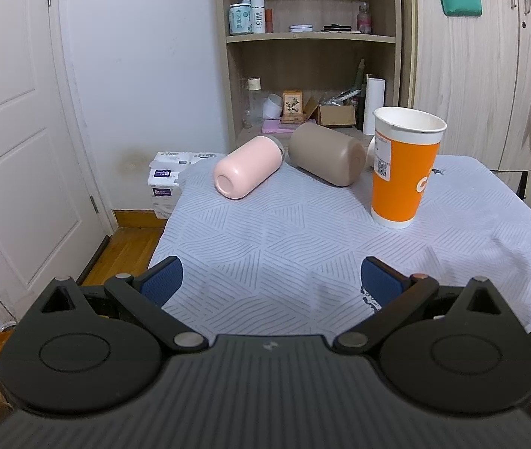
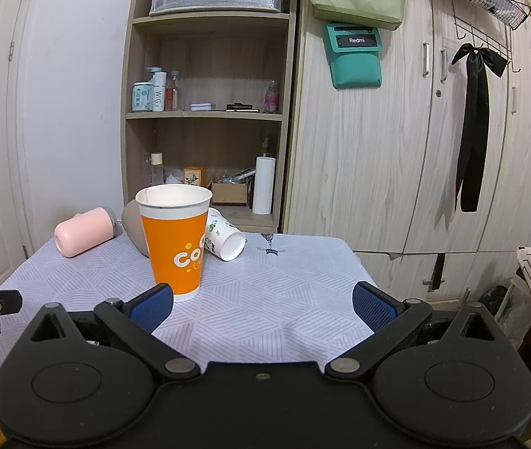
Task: Flip cup upright
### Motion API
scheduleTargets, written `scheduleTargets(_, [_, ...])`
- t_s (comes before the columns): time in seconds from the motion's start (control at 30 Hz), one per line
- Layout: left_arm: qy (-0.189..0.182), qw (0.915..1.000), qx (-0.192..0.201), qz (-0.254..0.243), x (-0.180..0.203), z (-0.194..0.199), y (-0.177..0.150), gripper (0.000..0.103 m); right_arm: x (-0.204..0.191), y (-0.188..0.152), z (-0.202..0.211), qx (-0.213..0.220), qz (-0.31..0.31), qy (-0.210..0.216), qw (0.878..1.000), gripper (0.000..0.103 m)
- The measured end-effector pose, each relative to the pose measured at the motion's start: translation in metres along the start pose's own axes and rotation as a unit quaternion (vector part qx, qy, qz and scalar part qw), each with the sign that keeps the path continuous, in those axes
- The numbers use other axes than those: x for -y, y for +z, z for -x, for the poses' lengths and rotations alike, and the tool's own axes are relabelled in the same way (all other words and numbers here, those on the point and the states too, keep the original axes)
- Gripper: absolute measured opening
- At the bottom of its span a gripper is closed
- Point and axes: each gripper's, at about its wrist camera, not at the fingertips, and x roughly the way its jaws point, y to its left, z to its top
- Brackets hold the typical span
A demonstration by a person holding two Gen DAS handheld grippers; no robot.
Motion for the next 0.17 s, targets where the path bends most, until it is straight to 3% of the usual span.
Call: scheduleTargets(0.17, [0.002,1.0000,0.001,0.001,-0.0005,0.0007,0.0000,0.103,0.0005,0.0002,0.0002,0.001,-0.001,-0.001,1.000,0.103])
